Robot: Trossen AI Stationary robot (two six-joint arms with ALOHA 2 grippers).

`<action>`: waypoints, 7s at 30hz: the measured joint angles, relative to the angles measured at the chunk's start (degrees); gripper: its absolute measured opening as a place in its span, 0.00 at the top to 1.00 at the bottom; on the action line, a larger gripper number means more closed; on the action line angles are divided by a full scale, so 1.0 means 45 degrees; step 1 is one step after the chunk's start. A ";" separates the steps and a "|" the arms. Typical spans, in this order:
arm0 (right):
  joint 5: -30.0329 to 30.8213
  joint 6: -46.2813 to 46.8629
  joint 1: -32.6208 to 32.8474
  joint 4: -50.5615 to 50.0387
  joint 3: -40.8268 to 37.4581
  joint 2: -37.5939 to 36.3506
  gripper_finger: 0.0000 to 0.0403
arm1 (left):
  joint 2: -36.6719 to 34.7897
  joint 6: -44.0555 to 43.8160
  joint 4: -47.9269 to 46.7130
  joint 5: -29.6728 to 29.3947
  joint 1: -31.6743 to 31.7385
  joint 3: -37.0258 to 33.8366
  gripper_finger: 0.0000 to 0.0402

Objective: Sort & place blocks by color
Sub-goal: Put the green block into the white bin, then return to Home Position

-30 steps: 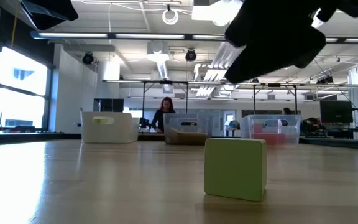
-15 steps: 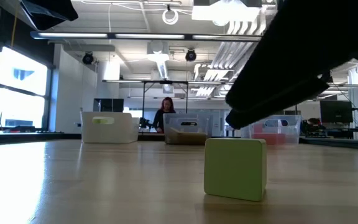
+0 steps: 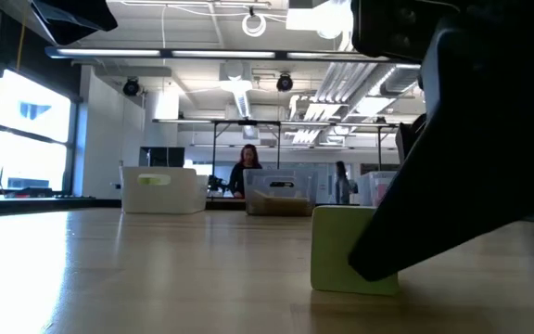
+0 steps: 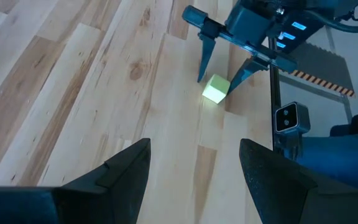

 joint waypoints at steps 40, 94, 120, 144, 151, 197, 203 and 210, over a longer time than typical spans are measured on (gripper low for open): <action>-0.1114 -0.4627 -0.2480 0.0096 0.0000 -0.2396 0.74 | 0.0002 0.4562 0.0553 -0.3097 0.0161 -0.0005 0.42; 0.2553 -1.5533 -0.5812 0.2192 0.0000 -0.3847 0.74 | 0.0002 0.2783 0.2482 0.5552 0.8858 -0.0005 0.42; 0.3979 -1.6265 -0.5877 0.2688 0.0000 -0.3847 0.48 | -0.0002 0.5444 0.1488 0.3217 0.8855 -0.0005 0.74; 0.4326 -1.6228 -0.5877 0.2647 0.0000 -0.3847 0.47 | 0.0757 0.6516 -0.2176 -0.0497 1.3773 -0.0005 0.74; 0.4457 -1.6228 -0.5877 0.2642 0.0000 -0.3847 0.47 | 0.2049 0.7471 -0.1987 -0.0135 1.4565 -0.0005 0.73; -0.1882 -1.0848 -0.8519 -0.0827 0.0005 -0.5125 0.47 | -0.7491 0.6780 0.2155 0.3013 0.7478 -0.4021 0.41; -0.2329 -1.1186 -0.9142 -0.0882 0.0005 -0.5721 0.47 | -0.9484 0.6776 0.3680 0.2786 0.6682 -0.6135 0.41; -0.3192 -1.0781 -1.0158 -0.1828 0.0001 -0.5448 0.47 | -1.1271 0.6902 0.4495 0.2396 0.6056 -0.8144 0.41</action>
